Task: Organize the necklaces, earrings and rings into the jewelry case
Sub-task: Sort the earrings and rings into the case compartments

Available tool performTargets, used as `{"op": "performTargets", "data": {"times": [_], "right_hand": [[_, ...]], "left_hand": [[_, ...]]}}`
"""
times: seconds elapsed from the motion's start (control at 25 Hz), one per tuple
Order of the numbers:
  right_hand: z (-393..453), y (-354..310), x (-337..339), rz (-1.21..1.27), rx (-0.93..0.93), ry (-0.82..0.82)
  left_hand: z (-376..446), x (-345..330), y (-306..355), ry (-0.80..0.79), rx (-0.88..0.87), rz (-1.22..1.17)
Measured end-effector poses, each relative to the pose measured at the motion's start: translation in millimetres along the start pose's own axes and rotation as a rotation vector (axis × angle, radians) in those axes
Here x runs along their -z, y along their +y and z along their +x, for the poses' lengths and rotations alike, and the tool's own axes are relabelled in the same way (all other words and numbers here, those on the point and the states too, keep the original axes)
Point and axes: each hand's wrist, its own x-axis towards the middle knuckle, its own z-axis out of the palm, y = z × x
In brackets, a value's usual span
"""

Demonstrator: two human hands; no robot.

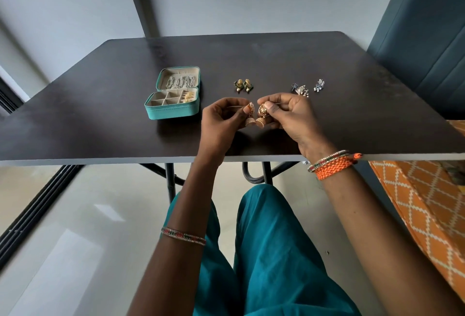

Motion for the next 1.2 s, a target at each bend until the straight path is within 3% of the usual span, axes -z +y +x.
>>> {"op": "performTargets", "data": {"times": [0.16, 0.4, 0.68, 1.2], "right_hand": [[6.6, 7.2, -0.1, -0.168, 0.051, 0.001], [15.1, 17.2, -3.9, -0.298, 0.063, 0.040], [23.8, 17.1, -1.6, -0.355, 0.038, 0.038], [24.3, 21.7, -5.6, -0.605, 0.213, 0.111]], "left_hand": [[3.3, -3.5, -4.9, 0.030, -0.017, 0.272], [7.9, -3.9, -5.4, 0.102, 0.015, 0.392], [13.4, -2.2, -2.5, 0.075, 0.018, 0.427], [26.1, -3.5, 2.6, -0.001, 0.058, 0.526]]}}
